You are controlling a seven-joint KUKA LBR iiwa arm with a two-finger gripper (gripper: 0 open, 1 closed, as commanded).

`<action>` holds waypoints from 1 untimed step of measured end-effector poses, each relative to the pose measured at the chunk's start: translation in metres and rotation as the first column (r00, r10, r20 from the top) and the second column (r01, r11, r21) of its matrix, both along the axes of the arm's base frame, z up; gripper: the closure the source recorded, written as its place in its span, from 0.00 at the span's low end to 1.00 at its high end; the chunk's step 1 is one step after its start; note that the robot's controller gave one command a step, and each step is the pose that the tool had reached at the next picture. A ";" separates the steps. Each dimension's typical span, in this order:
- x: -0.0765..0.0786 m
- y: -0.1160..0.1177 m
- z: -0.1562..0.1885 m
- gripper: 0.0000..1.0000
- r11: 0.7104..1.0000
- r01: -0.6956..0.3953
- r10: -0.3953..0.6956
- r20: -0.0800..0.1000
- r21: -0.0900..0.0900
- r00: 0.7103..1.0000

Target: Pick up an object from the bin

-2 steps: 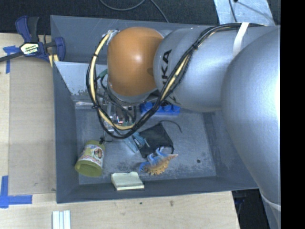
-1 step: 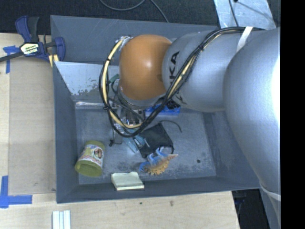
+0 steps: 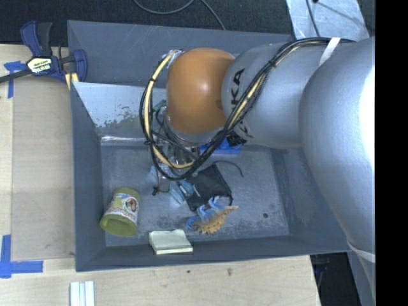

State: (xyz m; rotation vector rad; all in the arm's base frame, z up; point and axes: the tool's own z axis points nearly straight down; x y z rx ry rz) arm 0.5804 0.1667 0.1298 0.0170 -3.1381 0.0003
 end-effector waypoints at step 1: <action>0.016 0.005 -0.007 0.00 0.990 -0.143 0.143 0.006 -0.001 0.990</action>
Offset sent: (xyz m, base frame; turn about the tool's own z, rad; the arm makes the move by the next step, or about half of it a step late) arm -0.0138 -0.0819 -0.0495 0.0965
